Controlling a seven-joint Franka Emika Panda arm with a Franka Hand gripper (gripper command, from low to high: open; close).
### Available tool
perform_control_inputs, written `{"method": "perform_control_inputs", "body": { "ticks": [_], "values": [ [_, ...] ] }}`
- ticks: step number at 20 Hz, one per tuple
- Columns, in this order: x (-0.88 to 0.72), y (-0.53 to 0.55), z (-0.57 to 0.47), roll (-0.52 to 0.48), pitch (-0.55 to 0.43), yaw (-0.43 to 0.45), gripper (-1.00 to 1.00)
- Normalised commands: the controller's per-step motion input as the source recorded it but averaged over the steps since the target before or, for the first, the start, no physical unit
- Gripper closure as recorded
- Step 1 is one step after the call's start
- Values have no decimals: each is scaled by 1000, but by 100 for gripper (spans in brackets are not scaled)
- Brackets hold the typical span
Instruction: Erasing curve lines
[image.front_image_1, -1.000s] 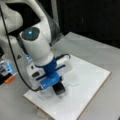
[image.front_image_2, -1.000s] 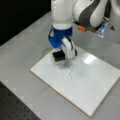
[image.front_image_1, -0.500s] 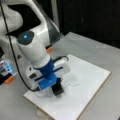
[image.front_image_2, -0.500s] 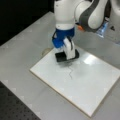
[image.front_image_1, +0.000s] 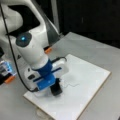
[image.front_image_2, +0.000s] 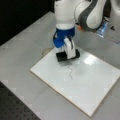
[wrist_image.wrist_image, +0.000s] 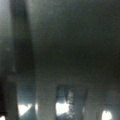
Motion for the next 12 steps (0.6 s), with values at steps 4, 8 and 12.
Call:
{"method": "perform_control_inputs", "body": {
  "ticks": [4,8,12],
  "values": [
    [-113,31,-92,-1,19,-4,100],
    [-34,43,-137,59,14,8,100],
    [21,47,-161,66,-7,-7,100]
  ]
}}
